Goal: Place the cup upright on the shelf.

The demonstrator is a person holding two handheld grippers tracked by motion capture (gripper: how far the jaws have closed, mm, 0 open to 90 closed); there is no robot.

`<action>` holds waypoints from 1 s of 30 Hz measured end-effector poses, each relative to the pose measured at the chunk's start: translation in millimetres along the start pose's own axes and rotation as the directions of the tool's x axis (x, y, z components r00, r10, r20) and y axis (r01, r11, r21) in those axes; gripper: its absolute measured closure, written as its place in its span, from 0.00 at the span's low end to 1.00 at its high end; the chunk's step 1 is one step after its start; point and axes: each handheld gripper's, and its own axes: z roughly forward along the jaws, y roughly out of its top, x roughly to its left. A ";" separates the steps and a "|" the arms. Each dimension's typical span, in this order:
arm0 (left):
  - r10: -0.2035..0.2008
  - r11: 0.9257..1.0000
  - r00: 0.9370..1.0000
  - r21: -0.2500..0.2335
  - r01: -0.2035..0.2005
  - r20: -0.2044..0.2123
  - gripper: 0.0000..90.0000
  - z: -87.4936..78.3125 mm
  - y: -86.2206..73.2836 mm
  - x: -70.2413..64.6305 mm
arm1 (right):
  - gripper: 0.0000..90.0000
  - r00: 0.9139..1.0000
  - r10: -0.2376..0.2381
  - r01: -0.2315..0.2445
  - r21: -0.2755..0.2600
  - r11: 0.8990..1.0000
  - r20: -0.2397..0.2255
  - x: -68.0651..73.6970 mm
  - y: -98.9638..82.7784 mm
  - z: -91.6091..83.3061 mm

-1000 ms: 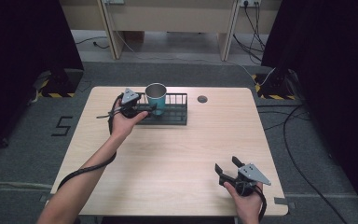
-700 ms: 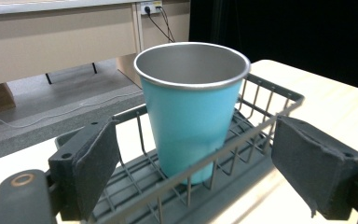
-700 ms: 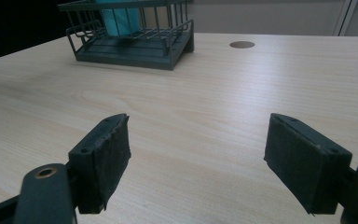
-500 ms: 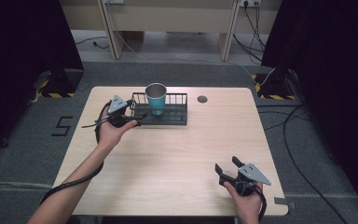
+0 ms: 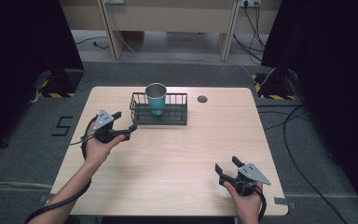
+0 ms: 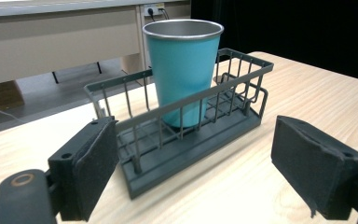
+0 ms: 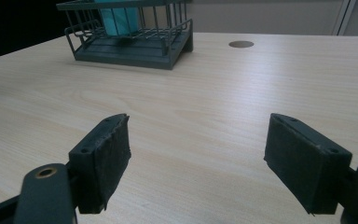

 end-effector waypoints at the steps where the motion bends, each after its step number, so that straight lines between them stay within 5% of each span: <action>1: -0.001 1.000 1.000 0.000 0.001 -0.001 0.16 -3.3 -1.9 0.2 | 0.25 1.000 0.000 0.000 -0.001 1.000 0.001 0.0 0.0 -0.1; 16: -0.011 1.000 0.999 0.009 0.011 -0.042 0.16 -57.5 -37.7 -1.3 | 0.25 1.000 -0.003 0.003 0.001 1.000 0.004 0.3 0.0 0.3; 30: -0.045 0.998 0.996 0.030 0.047 -0.082 0.16 -84.0 -62.4 3.6 | 0.25 1.000 -0.003 0.003 0.001 1.000 0.006 0.8 -0.1 0.2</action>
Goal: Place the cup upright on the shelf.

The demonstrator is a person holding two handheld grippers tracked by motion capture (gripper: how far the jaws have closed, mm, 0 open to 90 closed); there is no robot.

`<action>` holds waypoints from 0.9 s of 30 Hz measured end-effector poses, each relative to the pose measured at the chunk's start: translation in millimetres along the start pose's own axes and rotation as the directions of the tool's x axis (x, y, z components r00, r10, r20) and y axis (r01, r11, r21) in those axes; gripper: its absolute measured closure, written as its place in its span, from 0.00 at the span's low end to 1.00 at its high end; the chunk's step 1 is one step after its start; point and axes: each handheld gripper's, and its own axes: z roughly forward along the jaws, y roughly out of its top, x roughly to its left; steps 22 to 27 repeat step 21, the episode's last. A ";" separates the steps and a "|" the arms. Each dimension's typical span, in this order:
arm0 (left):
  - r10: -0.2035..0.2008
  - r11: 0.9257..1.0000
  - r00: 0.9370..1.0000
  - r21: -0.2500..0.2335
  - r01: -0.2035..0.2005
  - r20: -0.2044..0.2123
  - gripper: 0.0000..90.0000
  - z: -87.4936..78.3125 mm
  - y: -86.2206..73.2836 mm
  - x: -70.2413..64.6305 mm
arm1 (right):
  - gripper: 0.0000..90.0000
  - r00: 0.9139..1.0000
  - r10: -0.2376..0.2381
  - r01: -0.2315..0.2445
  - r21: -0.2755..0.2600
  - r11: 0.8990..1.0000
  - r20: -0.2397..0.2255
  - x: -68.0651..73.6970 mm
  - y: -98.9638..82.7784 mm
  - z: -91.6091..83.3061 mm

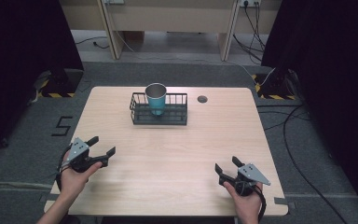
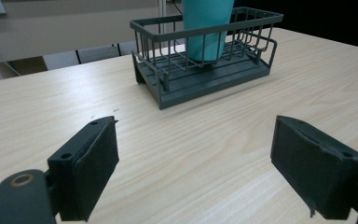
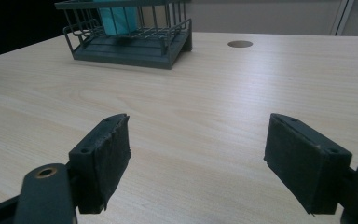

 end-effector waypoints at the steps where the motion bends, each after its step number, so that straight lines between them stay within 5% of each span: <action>1: -0.005 1.000 1.000 0.000 0.005 -0.003 0.16 -0.7 -1.6 -0.1 | 0.25 1.000 -0.002 0.002 0.000 1.000 0.000 -0.2 0.0 0.1; 12: -0.007 1.000 1.000 0.008 0.007 -0.011 0.16 -1.6 -17.3 -7.1 | 0.25 1.000 -0.006 0.006 0.004 1.000 -0.010 -0.1 0.2 0.8; 27: -0.005 1.000 1.000 -0.012 0.005 -0.030 0.16 -3.3 -17.9 -3.5 | 0.26 1.000 -0.013 0.013 0.002 1.000 -0.009 0.0 0.3 0.8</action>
